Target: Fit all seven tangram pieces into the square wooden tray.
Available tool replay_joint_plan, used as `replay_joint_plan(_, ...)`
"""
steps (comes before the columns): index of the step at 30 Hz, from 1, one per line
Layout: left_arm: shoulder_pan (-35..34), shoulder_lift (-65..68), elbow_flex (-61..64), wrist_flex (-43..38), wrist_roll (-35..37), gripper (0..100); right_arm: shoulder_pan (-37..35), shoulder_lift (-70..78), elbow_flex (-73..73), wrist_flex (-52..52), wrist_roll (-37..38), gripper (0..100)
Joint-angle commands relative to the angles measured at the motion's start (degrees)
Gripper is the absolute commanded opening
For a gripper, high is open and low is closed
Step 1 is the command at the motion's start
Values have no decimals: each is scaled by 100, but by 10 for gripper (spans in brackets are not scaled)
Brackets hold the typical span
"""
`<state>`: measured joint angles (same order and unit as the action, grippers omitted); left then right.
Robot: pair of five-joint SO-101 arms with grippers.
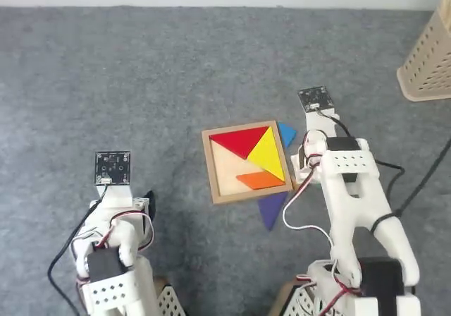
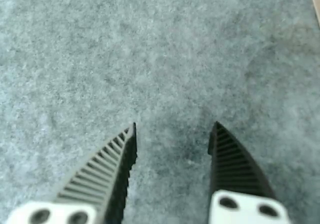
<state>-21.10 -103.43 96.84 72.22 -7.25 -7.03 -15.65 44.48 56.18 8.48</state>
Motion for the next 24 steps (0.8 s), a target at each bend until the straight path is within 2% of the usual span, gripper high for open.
replay_joint_plan(1, -26, -88, -22, 18, 53, 225, 92, -4, -316, -92, 79, 117)
replay_joint_plan(24, -26, -88, -22, 18, 53, 225, 101, 13, -281, -224, 79, 117)
